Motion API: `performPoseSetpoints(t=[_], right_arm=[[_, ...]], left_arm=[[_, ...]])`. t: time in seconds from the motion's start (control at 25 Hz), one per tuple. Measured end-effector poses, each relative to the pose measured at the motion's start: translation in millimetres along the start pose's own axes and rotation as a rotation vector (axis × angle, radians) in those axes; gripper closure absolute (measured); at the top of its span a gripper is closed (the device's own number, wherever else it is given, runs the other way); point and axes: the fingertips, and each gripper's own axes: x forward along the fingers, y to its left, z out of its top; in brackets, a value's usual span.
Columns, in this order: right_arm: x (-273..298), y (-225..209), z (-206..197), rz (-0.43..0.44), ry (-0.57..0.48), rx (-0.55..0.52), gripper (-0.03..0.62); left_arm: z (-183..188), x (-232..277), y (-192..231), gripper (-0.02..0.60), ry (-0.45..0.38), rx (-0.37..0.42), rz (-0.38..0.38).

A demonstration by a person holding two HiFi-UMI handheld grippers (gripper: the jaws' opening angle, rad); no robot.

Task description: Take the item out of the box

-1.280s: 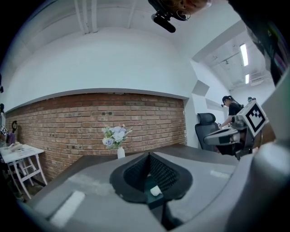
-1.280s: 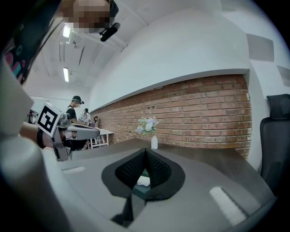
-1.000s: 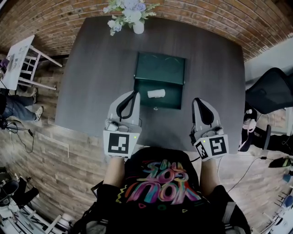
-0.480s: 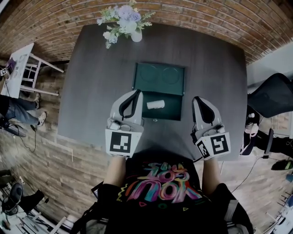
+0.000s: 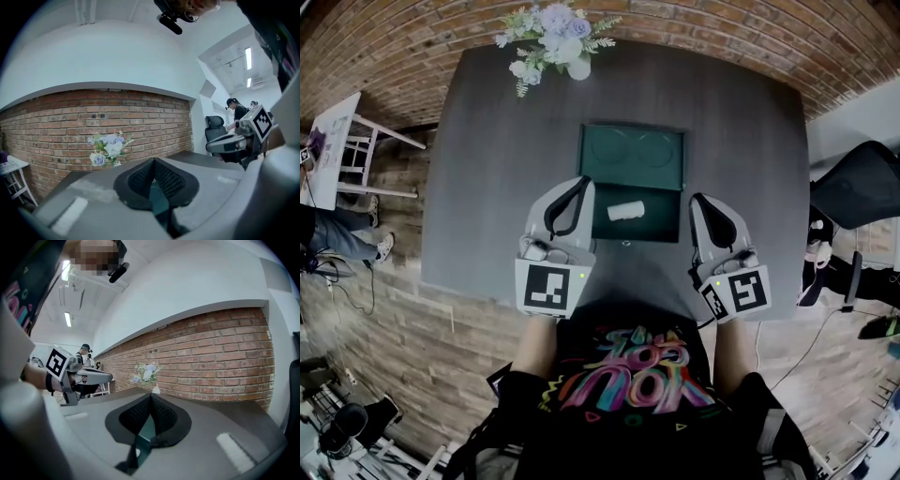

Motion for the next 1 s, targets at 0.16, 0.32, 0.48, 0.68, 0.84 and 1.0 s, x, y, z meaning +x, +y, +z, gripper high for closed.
performPoseSetpoints(t=[0.16, 0.32, 0.48, 0.68, 0.84, 1.0], right_arm=[[10, 2, -2, 0.004, 0.017, -0.015, 0.592], [22, 8, -9, 0.036, 0.052, -0.025, 0.591], [29, 17, -17, 0.076, 0.088, -0.043, 0.579], [40, 28, -26, 0.132, 0.139, -0.066, 0.541], [48, 41, -38, 0.191, 0.19, -0.091, 0.521], [53, 51, -48, 0.239, 0.222, -0.119, 0.506]], left_arm=[[-3, 1, 7, 0.581, 0.0, -0.004, -0.002], [-7, 5, 11, 0.581, -0.008, -0.014, -0.009], [-9, 7, 14, 0.581, -0.011, -0.03, -0.01], [-11, 7, 21, 0.581, -0.011, -0.04, -0.004], [-12, 8, 22, 0.581, -0.02, -0.046, -0.003], [-13, 10, 21, 0.581, -0.021, -0.054, -0.003]])
